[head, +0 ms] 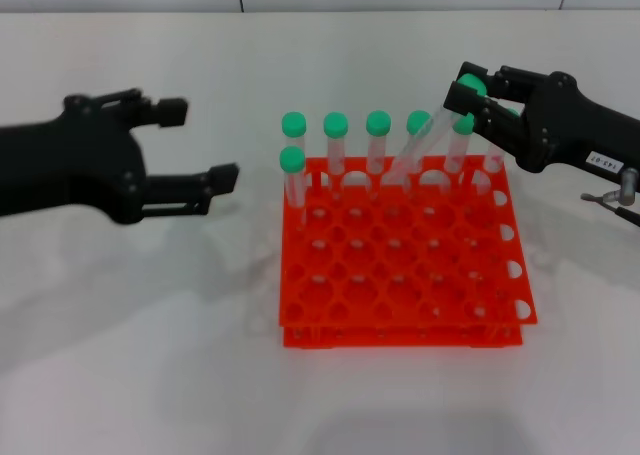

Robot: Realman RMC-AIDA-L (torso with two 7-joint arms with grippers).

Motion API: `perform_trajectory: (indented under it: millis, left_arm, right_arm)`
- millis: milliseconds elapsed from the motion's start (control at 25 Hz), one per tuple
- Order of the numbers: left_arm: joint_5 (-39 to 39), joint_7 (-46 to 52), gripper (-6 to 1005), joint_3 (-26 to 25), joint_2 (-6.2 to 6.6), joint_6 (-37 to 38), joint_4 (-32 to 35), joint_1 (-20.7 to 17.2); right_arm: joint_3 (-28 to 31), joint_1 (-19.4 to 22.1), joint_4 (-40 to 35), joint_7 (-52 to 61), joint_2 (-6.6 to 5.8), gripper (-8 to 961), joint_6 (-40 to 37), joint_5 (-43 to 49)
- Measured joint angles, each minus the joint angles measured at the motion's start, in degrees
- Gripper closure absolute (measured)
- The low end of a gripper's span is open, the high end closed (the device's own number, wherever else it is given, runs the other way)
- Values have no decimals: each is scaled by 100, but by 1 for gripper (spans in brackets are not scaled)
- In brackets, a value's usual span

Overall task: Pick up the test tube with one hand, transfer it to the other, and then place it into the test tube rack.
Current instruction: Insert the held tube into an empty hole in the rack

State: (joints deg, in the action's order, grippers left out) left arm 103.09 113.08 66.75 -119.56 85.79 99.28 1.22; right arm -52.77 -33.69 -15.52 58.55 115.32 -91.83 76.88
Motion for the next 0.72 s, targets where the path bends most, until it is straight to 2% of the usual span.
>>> perform_trajectory:
  millis: [200,320,520,720]
  left_arm:
    - [-395,-821,126,41,-5,-171,-627,-307]
    - [-712,-1690,126,-45,3,-190,-1361,-384]
    - [-948,-2819,127,-164,26,-160,-2698,-216]
    - [-959,-3490,128,-418,35,-54,-3639,-3]
  right_arm:
    - [-15,76,-126,85,-8,696,44,2]
    - [-33,79,-148,93,-11,696,52,2]
    - [-151,71,-346,228,-11,696,57,4]
    - [-223,94,-520,331,-10,696,71,37]
